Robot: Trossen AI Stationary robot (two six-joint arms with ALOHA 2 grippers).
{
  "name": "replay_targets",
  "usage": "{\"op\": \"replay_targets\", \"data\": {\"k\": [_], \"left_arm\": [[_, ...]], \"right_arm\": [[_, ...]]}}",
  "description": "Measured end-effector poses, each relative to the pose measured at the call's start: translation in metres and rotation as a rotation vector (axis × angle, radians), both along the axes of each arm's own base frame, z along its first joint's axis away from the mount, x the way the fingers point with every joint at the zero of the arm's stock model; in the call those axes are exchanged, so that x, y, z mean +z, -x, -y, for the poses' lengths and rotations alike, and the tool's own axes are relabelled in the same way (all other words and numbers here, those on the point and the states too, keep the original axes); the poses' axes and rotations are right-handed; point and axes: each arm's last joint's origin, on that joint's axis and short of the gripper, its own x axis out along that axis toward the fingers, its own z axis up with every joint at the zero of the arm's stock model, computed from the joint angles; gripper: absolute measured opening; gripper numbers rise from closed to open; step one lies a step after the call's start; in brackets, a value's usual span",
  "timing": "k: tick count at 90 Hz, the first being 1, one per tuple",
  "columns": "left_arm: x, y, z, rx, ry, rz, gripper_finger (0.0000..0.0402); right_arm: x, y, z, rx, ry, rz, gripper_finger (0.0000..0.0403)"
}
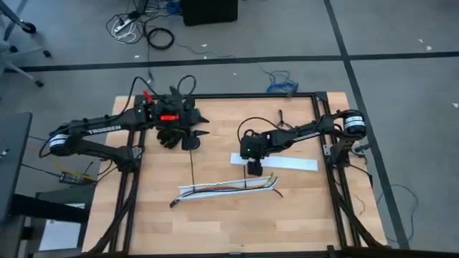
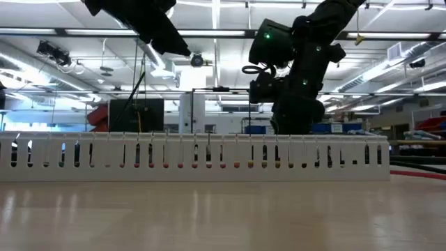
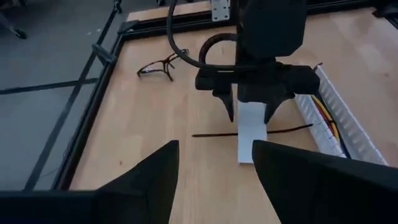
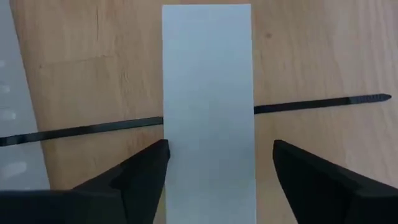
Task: Ziptie cables
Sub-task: Close the white cable duct cover
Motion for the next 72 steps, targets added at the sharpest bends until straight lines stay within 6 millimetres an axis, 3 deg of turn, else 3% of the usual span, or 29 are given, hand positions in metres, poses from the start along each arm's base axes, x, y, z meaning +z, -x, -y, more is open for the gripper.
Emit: {"op": "replay_targets", "data": {"k": [72], "left_arm": [[-0.0035,0.0022,0.0004,-0.012,-0.019,-0.045,0.0198]], "right_arm": [[0.0001,0.0014,-0.0019,0.063,-0.055,-0.011,0.0276]]}}
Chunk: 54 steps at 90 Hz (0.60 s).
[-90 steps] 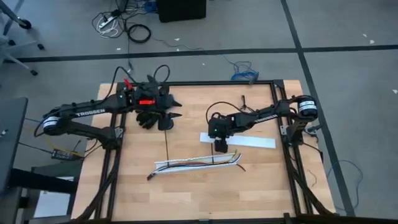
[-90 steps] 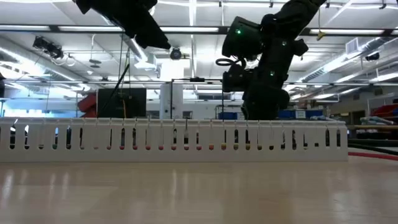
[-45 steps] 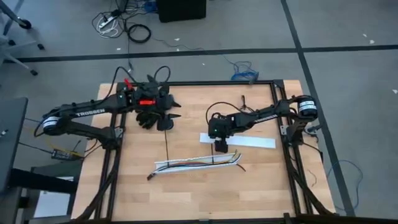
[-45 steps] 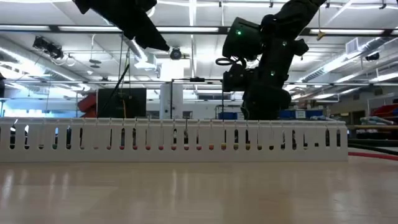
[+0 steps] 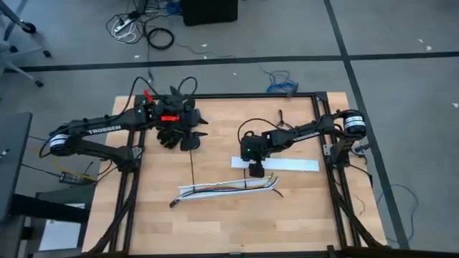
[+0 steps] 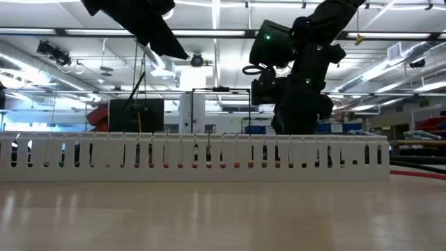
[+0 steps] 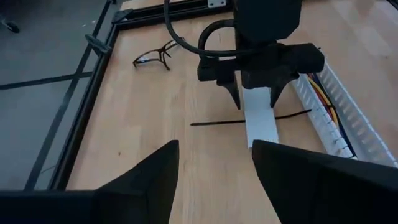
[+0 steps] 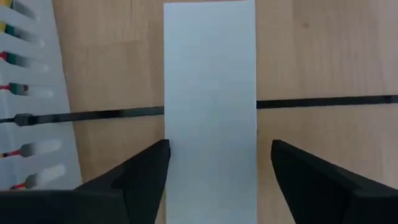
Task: Ziptie cables
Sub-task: Close the white cable duct cover
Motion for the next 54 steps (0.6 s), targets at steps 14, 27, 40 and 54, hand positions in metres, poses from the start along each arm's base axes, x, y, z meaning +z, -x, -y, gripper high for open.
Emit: {"op": "replay_targets", "data": {"k": [14,27,40,54], "left_arm": [[0.0,0.0,0.0,0.002,-0.008,-0.002,0.0198],[0.0,0.0,0.0,0.006,-0.013,0.003,0.0198],[0.0,0.0,0.0,0.008,-0.013,0.002,0.0198],[0.0,0.0,-0.001,0.013,-0.015,-0.003,0.0198]], "right_arm": [[0.0,0.001,0.005,-0.006,0.008,-0.011,0.0275],[0.0,0.002,0.012,-0.011,0.015,-0.01,0.0272],[0.004,0.0,0.013,-0.01,0.022,-0.014,0.0272],[0.008,-0.004,0.01,0.003,-0.013,0.006,0.027]]}}
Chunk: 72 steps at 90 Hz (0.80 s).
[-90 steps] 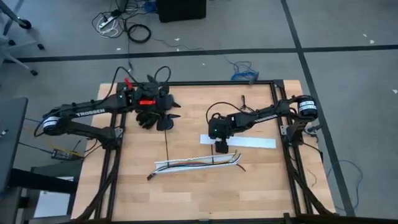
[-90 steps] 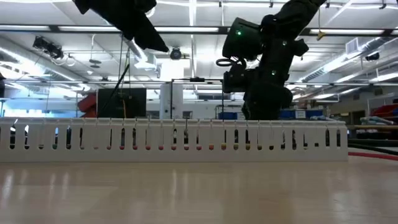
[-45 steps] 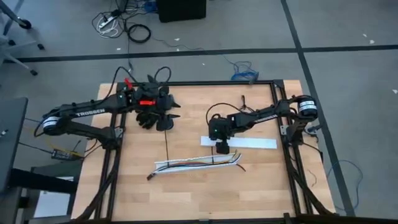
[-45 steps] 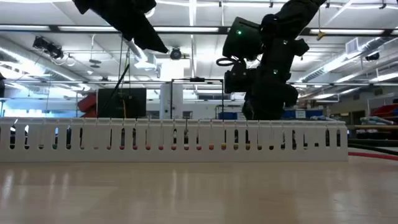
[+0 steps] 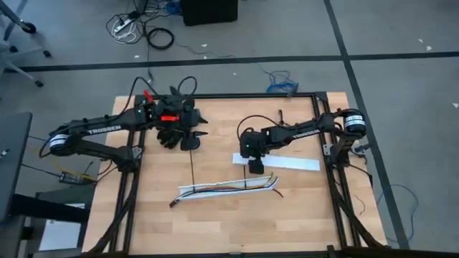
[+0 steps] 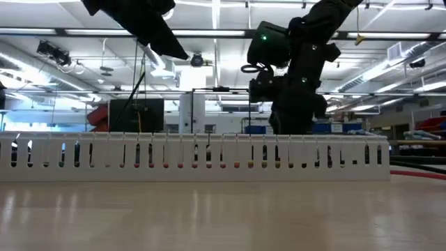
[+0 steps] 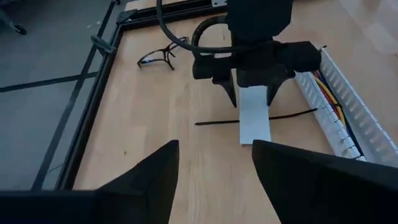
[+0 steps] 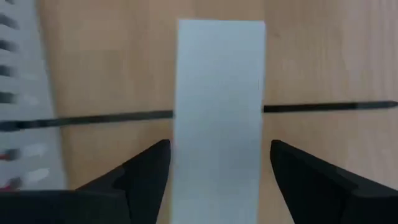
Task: Ziptie cables
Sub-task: Close the white cable duct cover
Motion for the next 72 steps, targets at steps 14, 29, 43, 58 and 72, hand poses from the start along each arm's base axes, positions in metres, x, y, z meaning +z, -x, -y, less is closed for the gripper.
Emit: {"op": "replay_targets", "data": {"k": [14,29,43,58,72], "left_arm": [[0.0,0.0,0.0,0.005,-0.002,-0.002,0.0198],[0.0,0.0,0.0,0.004,-0.004,-0.003,0.0198],[-0.001,0.0,0.0,0.003,-0.004,-0.009,0.0198],[-0.001,0.0,0.0,0.003,-0.004,-0.01,0.0198],[-0.001,0.0,0.0,0.003,-0.004,-0.009,0.0198]], "right_arm": [[-0.001,0.002,-0.001,-0.014,-0.036,-0.022,0.0272],[-0.003,0.003,0.0,-0.036,-0.003,-0.043,0.0271],[-0.006,0.004,0.0,-0.044,0.006,-0.041,0.0278],[-0.013,0.01,0.0,-0.066,-0.006,-0.059,0.0287],[-0.018,0.012,-0.001,-0.082,-0.009,-0.04,0.0288]]}}
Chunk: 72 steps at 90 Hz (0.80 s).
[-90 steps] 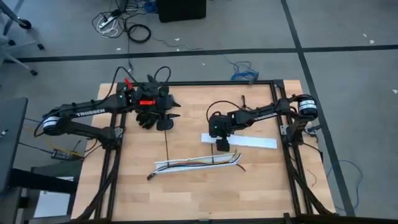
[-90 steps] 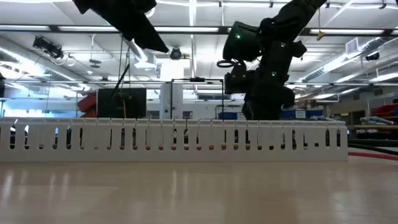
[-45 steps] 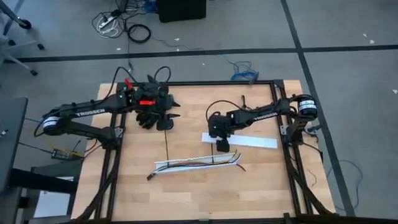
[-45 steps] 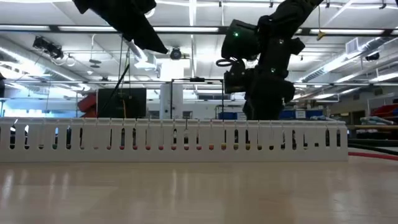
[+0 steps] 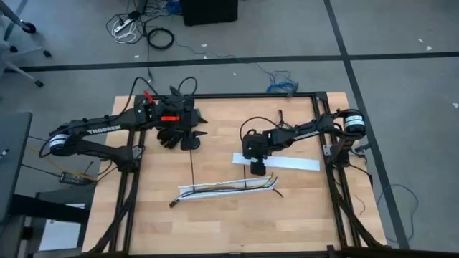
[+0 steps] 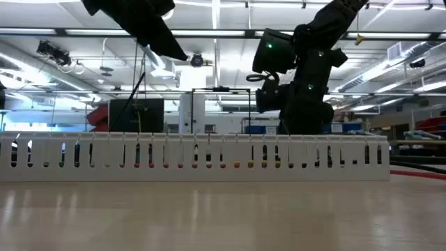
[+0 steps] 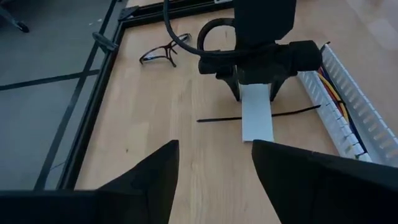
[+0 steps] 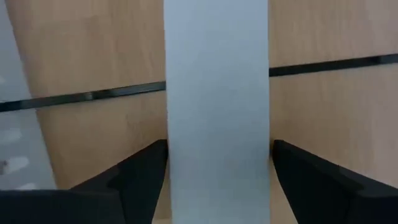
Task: Ziptie cables
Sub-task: Close the white cable duct cover
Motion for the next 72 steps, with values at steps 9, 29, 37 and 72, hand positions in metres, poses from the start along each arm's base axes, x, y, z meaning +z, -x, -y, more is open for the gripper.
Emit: {"op": "replay_targets", "data": {"k": [9,29,37,72], "left_arm": [[0.0,0.0,0.0,0.0,0.0,0.0,0.0198],[0.0,0.0,0.0,0.004,0.006,0.001,0.0198],[0.0,0.0,-0.0001,0.005,0.007,0.001,0.0198],[0.0,0.0,-0.0001,0.008,0.012,0.001,0.0198]], "right_arm": [[-0.0022,0.0016,-0.0002,0.005,0.005,0.003,0.0288],[-0.0024,0.0016,0.0002,0.0,0.021,0.003,0.0287],[-0.0026,0.0017,0.0002,0.0,0.022,0.002,0.0286],[-0.003,0.0018,-0.0003,-0.007,-0.003,0.001,0.027]]}}
